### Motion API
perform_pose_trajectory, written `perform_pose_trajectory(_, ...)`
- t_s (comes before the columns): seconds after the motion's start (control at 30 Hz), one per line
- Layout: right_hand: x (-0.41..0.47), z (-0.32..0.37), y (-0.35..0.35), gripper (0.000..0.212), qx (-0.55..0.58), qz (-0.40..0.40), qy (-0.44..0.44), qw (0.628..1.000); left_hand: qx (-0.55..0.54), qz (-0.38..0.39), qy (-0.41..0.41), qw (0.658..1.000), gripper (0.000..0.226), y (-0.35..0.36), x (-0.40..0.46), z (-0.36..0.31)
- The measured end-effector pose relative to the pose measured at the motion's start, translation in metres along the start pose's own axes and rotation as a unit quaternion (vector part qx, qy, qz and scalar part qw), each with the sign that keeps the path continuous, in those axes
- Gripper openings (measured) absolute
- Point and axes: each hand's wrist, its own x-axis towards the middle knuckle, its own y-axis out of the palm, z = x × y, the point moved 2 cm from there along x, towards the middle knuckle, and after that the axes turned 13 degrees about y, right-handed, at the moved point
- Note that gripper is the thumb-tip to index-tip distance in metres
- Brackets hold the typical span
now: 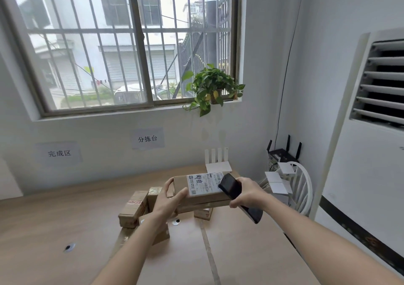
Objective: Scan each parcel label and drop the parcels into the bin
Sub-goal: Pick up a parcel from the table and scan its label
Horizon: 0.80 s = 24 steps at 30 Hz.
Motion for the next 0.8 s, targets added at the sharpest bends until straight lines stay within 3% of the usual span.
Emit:
perform_pose_trajectory(0.17, -0.006, 0.034, -0.003, 0.063, -0.071, -0.036, -0.009, 0.997, 0.016, -0.017, 0.017, 1.0, 0.07, -0.024, 0.002, -0.006)
perform_pose_trajectory(0.37, -0.015, 0.06, -0.017, 0.06, -0.149, -0.098, -0.01, 0.984, 0.013, -0.042, 0.038, 0.998, 0.059, -0.049, 0.003, -0.009)
perform_pose_trajectory(0.57, -0.022, 0.07, -0.03, 0.063, -0.194, -0.097, -0.014, 0.976, 0.039, -0.072, 0.04, 0.996, 0.058, -0.081, 0.002, -0.004)
perform_pose_trajectory(0.8, -0.028, 0.08, -0.036, 0.066, -0.196, -0.084, -0.038, 0.976, 0.069, -0.092, 0.05, 0.992, 0.076, -0.103, -0.01, -0.015)
